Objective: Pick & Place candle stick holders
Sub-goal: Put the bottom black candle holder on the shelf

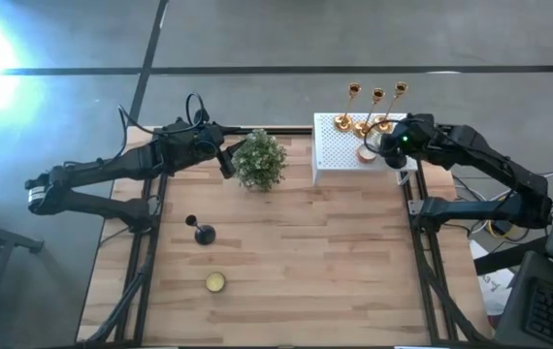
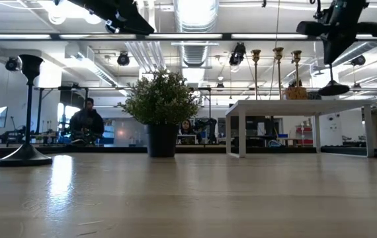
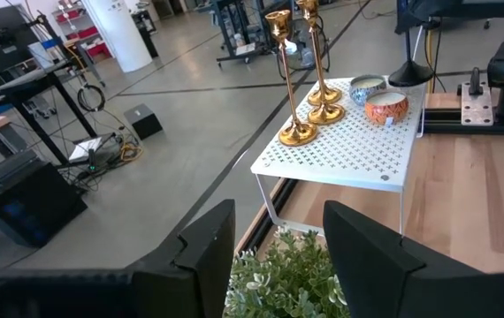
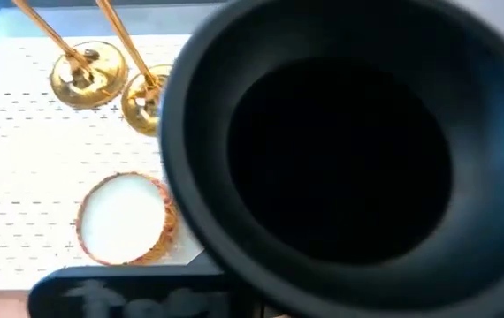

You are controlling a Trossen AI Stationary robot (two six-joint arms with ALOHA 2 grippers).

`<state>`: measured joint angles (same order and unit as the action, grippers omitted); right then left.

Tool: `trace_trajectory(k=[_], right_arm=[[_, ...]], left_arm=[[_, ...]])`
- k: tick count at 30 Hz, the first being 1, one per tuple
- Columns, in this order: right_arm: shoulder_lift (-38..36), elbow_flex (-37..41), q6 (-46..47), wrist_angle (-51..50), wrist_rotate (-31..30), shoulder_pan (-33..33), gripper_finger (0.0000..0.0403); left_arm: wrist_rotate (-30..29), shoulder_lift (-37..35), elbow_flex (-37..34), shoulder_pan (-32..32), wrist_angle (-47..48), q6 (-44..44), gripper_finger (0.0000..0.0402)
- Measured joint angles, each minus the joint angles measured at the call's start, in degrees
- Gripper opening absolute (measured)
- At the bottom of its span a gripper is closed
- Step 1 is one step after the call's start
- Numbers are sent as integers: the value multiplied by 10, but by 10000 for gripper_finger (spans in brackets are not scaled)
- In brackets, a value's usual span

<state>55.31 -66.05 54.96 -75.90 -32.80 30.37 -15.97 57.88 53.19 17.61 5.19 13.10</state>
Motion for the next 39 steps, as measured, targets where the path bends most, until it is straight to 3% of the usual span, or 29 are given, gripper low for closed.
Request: trace_trajectory(k=[13,39], right_arm=[[-1,41,59,4,-23,1,11],[0,75,28,45,-56,27,11]], left_arm=[[0,0,0,0,0,0,179],[0,0,0,0,0,0,179]])
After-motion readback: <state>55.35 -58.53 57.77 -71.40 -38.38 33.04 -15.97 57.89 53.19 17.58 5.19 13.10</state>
